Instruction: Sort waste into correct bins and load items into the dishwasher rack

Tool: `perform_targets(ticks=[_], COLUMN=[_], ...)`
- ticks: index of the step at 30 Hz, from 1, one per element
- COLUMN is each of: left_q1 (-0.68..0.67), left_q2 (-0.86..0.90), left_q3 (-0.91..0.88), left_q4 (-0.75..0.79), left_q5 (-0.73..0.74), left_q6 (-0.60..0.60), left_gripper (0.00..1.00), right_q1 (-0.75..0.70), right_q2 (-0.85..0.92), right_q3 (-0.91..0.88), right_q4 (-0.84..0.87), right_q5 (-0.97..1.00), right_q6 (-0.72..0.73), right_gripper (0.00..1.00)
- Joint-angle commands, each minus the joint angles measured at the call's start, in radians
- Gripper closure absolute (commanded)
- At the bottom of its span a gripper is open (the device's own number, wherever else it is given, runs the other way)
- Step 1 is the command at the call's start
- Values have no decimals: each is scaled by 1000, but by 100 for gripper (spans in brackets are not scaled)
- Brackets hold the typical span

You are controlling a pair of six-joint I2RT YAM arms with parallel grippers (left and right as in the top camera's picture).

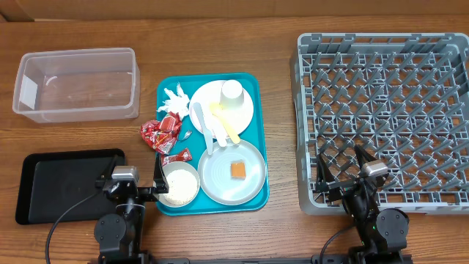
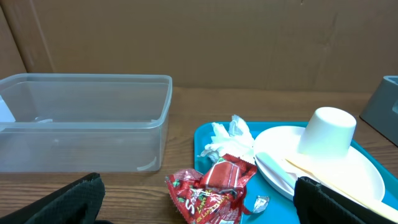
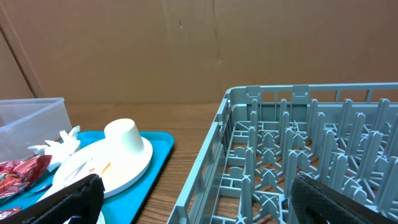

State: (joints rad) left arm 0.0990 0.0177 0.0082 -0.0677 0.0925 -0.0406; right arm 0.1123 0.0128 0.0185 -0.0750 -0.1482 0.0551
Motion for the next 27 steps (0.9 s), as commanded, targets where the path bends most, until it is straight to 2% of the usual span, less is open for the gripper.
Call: perform_targets(ticks=[1, 15, 21, 27], left_q1=[5, 5, 5, 5], left_q2=[-5, -5, -5, -5], left_q3=[-3, -3, -3, -3], left_q4=[20, 16, 7, 5], left_q5=[228, 151, 53, 54], left_q6=[-363, -223, -217, -217], left_gripper=[0, 0, 0, 0], right_q1=[5, 5, 5, 5], right_q2=[-10, -10, -10, -10], right_q3=[-10, -10, -10, -10], right_q4=[5, 5, 5, 5], right_q5=[13, 13, 13, 13], right_q6=[-3, -3, -3, -3], right_gripper=[0, 0, 0, 0])
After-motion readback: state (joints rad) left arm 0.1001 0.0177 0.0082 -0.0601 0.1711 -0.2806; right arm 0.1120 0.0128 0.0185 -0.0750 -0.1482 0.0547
